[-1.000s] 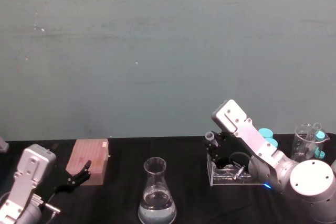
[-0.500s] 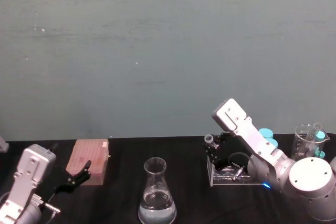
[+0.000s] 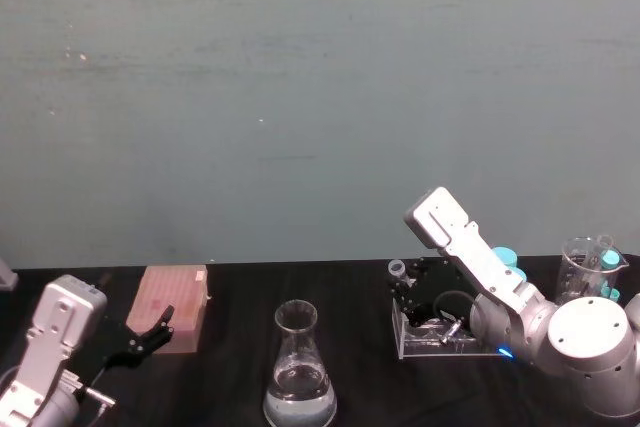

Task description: Pour the liquid from the test tube into the beaker using one hand.

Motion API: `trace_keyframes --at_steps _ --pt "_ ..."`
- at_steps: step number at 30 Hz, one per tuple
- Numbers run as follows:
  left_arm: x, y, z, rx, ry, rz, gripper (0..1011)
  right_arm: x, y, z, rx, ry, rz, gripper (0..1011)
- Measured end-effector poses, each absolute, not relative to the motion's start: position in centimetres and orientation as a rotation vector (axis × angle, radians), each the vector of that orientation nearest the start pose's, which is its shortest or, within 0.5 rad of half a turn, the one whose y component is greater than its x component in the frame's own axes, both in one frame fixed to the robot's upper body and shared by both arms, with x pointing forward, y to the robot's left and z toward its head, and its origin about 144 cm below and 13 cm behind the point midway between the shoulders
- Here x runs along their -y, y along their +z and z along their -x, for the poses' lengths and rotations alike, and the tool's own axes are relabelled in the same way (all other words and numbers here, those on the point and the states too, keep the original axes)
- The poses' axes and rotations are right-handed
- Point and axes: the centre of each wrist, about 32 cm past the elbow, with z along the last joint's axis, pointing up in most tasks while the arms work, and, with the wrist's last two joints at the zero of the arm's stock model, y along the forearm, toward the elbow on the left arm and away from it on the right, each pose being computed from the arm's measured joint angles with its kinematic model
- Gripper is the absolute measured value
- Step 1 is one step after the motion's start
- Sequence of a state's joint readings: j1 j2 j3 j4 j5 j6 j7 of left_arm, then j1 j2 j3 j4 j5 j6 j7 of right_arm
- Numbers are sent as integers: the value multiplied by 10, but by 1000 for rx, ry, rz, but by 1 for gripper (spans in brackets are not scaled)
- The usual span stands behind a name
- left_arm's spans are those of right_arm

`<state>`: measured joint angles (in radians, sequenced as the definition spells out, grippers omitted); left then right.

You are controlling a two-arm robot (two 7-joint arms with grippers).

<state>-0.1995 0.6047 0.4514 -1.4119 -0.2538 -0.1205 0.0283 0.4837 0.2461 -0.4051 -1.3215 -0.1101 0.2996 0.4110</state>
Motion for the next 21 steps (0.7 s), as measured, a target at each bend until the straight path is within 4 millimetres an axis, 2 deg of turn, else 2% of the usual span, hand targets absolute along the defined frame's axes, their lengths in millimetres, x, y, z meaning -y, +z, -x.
trace_keyframes --at_steps 21 --pt "-310 1140 -489 285 1248 -305 1000 200 1218 -580 193 -938 494 208"
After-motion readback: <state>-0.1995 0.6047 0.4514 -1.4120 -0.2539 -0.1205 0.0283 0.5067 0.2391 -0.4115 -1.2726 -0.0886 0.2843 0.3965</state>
